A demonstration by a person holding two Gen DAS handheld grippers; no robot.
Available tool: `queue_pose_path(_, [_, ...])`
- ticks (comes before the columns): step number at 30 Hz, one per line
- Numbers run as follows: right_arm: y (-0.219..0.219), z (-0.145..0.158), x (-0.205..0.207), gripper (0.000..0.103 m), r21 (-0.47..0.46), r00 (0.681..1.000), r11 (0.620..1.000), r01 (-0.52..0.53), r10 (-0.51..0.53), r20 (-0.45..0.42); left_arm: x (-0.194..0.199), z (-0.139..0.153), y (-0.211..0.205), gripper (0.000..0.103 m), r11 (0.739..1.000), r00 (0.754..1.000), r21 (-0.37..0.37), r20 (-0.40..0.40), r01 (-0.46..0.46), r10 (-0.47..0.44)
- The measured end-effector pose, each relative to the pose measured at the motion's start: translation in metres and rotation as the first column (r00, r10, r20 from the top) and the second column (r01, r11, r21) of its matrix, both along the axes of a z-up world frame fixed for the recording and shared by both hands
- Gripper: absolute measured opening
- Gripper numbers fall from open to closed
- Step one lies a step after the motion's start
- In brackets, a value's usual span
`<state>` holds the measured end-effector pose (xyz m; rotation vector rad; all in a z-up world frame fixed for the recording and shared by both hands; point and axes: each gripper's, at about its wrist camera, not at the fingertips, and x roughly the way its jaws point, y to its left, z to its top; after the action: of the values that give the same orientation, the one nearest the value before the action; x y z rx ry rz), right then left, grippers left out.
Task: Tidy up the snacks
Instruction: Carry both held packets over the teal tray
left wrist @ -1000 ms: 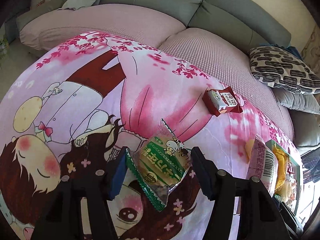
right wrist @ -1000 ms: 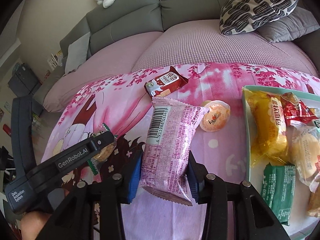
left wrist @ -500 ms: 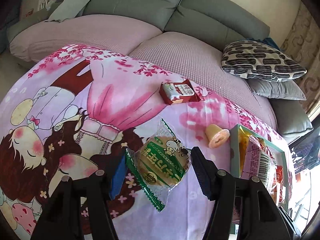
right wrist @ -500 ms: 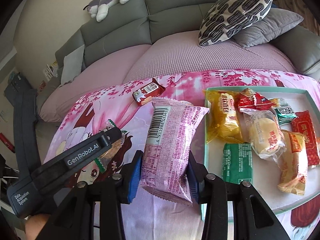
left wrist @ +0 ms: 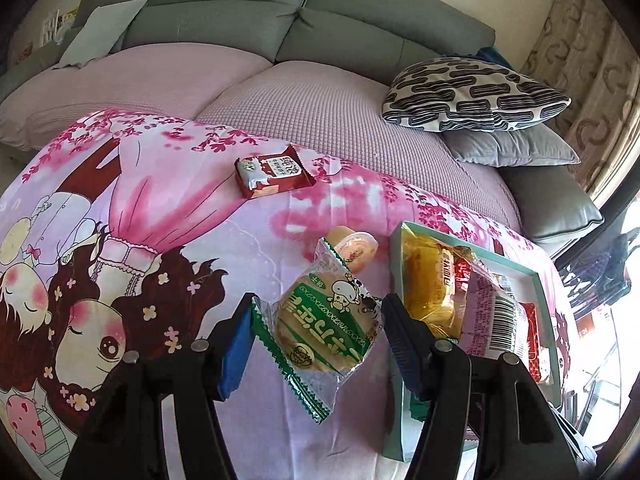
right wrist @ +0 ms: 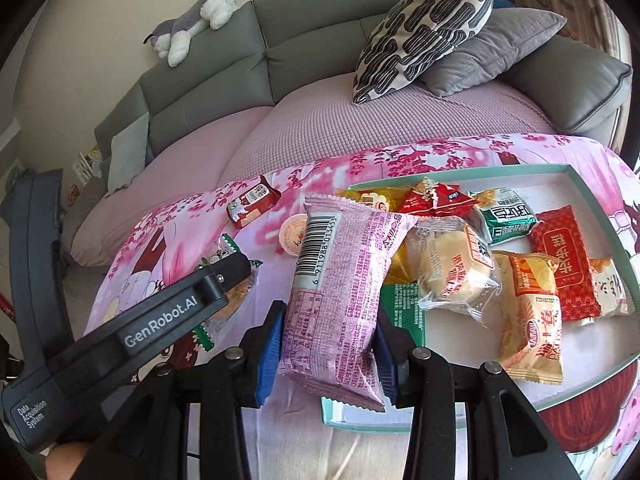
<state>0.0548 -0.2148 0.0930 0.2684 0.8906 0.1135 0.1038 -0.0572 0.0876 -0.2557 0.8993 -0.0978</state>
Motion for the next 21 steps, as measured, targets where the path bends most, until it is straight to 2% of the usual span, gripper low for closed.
queue_pose_path(15, [-0.04, 0.008, -0.008, 0.044, 0.022, 0.997, 0.998, 0.065, -0.066, 0.027, -0.011, 0.013, -0.027, 0.064, 0.999, 0.998, 0.034, 0.053, 0.023, -0.025])
queue_pose_path(21, [-0.067, 0.01, -0.012, 0.044, 0.0, 0.991, 0.991, 0.132, -0.132, 0.031, -0.015, 0.012, -0.045, 0.064, 0.997, 0.996, 0.038, 0.054, 0.074, -0.076])
